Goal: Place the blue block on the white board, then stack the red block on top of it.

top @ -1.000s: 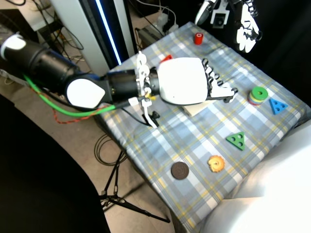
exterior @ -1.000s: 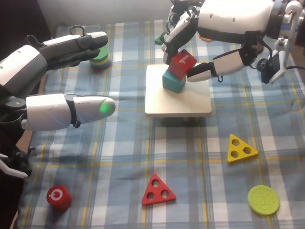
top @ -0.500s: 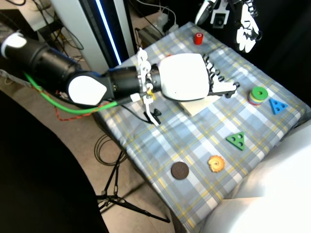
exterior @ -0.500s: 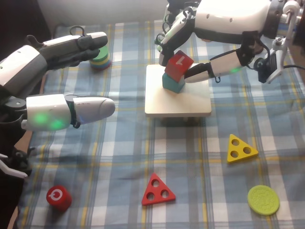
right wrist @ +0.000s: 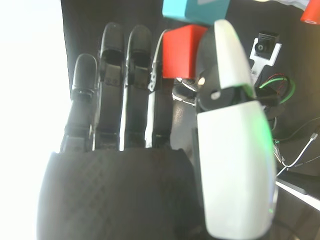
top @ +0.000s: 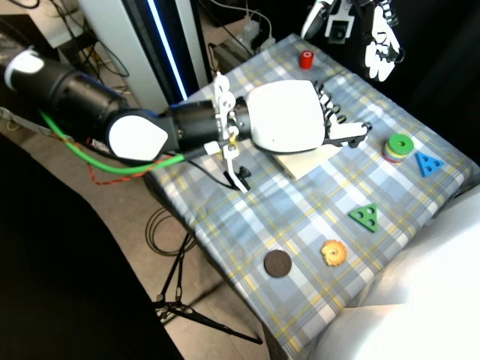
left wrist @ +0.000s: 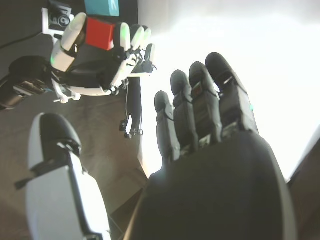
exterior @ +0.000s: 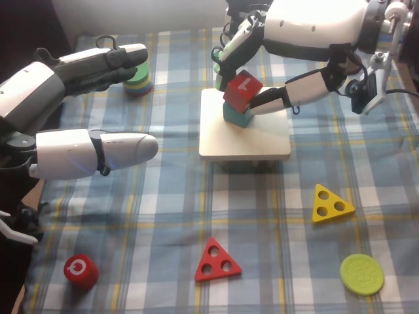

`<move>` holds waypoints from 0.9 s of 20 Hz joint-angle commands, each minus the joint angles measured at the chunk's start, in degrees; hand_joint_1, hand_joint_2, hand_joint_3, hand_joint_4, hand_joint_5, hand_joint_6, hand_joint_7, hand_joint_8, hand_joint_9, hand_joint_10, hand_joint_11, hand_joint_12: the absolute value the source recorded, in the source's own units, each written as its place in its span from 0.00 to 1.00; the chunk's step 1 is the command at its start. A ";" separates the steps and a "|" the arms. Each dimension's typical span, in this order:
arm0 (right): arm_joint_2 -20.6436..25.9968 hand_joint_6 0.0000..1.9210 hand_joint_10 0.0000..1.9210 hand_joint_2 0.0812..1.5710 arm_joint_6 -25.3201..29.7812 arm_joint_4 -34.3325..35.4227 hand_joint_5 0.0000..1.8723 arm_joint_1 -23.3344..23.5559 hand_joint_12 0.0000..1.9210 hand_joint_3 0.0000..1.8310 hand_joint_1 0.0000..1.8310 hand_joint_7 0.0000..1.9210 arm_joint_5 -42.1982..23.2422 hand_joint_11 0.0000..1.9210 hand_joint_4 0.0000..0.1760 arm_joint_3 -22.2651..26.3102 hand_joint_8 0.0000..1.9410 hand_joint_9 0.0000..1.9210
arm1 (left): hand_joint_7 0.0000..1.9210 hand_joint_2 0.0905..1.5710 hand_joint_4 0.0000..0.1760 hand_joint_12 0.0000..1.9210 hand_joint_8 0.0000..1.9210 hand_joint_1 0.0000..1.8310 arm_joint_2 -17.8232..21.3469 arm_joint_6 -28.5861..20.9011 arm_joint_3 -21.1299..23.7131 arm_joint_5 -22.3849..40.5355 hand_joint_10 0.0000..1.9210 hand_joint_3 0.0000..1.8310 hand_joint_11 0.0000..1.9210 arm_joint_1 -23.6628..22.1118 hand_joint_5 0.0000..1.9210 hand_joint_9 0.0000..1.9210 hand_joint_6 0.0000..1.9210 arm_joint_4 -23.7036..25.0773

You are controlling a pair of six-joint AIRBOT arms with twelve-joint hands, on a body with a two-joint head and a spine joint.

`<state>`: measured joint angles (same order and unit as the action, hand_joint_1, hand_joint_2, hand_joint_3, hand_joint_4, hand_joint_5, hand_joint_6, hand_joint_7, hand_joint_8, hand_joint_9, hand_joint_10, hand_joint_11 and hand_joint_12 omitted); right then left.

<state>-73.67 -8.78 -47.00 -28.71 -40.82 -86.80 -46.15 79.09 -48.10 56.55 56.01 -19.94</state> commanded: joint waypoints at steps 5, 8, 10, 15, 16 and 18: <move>-0.19 0.49 0.05 0.68 0.38 2.97 0.54 0.89 0.68 0.00 0.61 0.46 -4.33 0.05 0.00 -0.35 0.00 0.39 | 0.22 0.50 0.66 0.42 0.00 0.43 0.04 -0.66 -0.17 6.93 0.00 0.00 0.00 -0.52 0.22 0.17 0.00 0.78; -0.19 0.49 0.27 0.69 0.38 2.99 0.53 0.89 0.67 0.00 0.61 0.45 -4.29 0.06 0.00 -0.46 0.01 0.31 | 0.23 0.50 0.68 0.42 0.00 0.42 0.03 -0.66 -0.18 6.93 0.00 0.00 0.00 -0.52 0.22 0.17 0.00 0.78; -0.19 0.51 0.26 0.69 0.38 3.12 0.53 0.89 0.63 0.00 0.60 0.45 -4.27 0.07 0.00 -0.55 0.01 0.30 | 0.23 0.50 0.73 0.40 0.00 0.43 0.03 -0.66 -0.17 6.93 0.00 0.00 0.00 -0.52 0.22 0.17 0.00 0.78; -0.19 0.52 0.22 0.69 0.38 3.37 0.52 0.89 0.66 0.00 0.58 0.45 -4.24 0.05 0.22 -0.70 0.01 0.32 | 0.23 0.50 0.61 0.40 0.00 0.43 0.02 -0.66 -0.18 6.93 0.00 0.00 0.00 -0.52 0.22 0.17 0.00 0.79; -0.20 0.52 0.22 0.69 0.38 3.37 0.52 0.89 0.67 0.00 0.58 0.44 -4.24 0.05 0.23 -0.70 0.01 0.32 | 0.23 0.50 0.60 0.38 0.00 0.44 0.02 -0.66 -0.18 6.93 0.00 0.00 0.00 -0.52 0.22 0.17 0.00 0.80; -0.26 0.53 0.21 0.70 0.38 3.36 0.51 0.89 0.68 0.00 0.56 0.42 -4.24 0.04 0.67 -0.70 0.00 0.30 | 0.23 0.50 0.62 0.39 0.00 0.44 0.01 -0.66 -0.18 6.93 0.00 0.00 0.00 -0.53 0.22 0.17 0.00 0.81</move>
<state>-73.71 -8.78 -46.72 -28.71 -40.34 -87.29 -46.15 79.09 -48.10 56.55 56.01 -19.92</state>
